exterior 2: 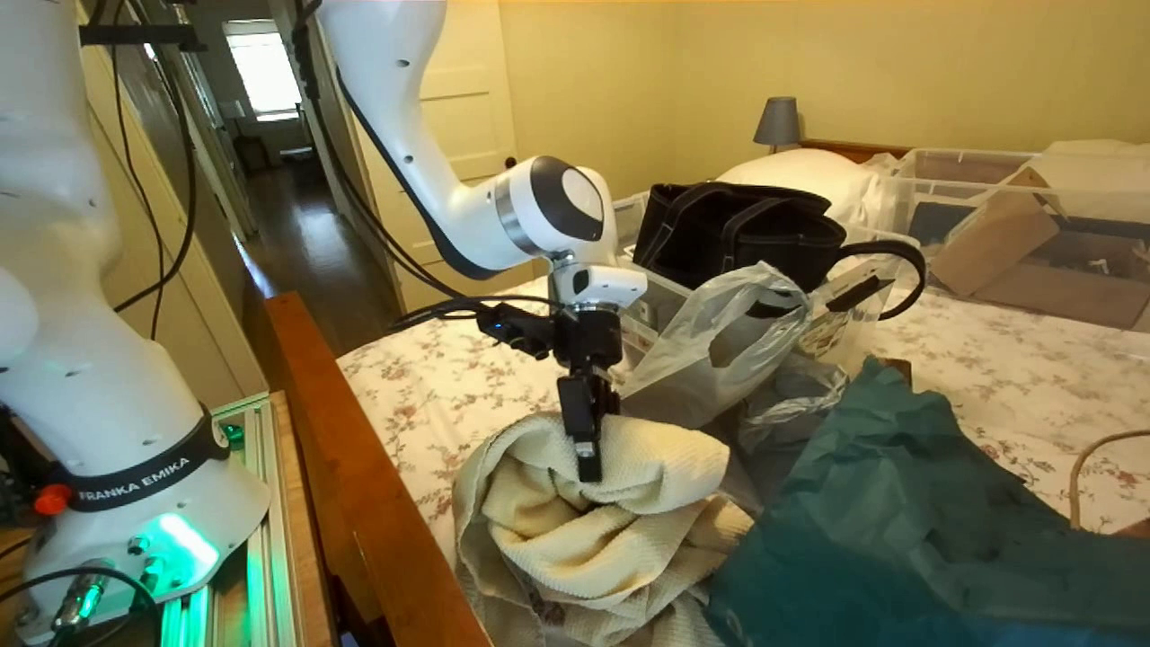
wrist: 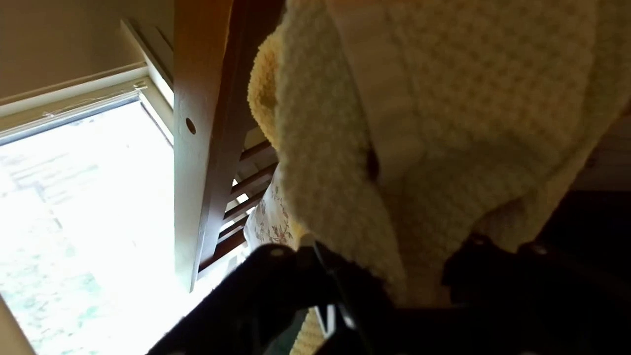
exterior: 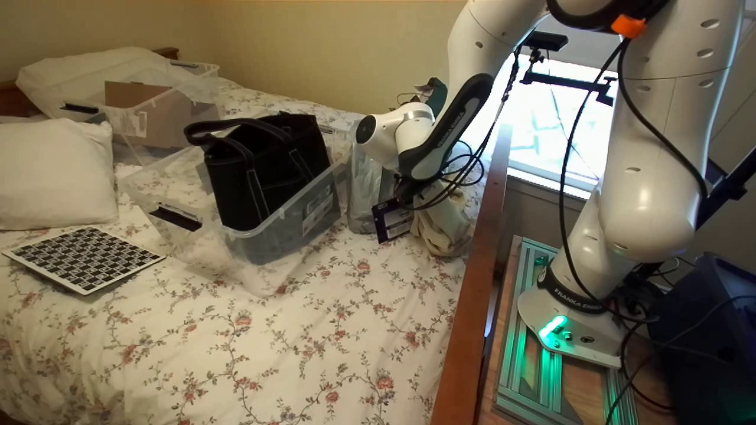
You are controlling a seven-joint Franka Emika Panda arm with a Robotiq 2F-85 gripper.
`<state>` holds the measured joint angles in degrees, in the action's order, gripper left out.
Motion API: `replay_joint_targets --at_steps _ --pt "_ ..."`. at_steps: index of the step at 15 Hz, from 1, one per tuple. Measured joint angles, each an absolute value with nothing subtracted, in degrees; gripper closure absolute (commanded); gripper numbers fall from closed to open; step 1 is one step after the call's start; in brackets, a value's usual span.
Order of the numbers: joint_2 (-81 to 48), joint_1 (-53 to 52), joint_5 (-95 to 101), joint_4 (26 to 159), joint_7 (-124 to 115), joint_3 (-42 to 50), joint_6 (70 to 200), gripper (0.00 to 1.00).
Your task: Move the towel on the bed to the right.
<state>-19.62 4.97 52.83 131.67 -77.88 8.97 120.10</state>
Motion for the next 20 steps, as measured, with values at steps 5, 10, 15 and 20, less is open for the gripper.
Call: replay_joint_targets --at_steps 5,10,15,20 --pt "-15.12 2.03 52.83 131.7 -82.42 7.38 117.2 0.0" --pt "-10.17 -0.12 52.81 131.84 -85.21 4.68 111.07 0.0" --pt "-5.45 -0.19 52.69 134.42 -83.96 2.99 114.6 0.0" --pt "1.91 -0.26 52.41 140.99 -79.59 1.6 124.94 0.0"
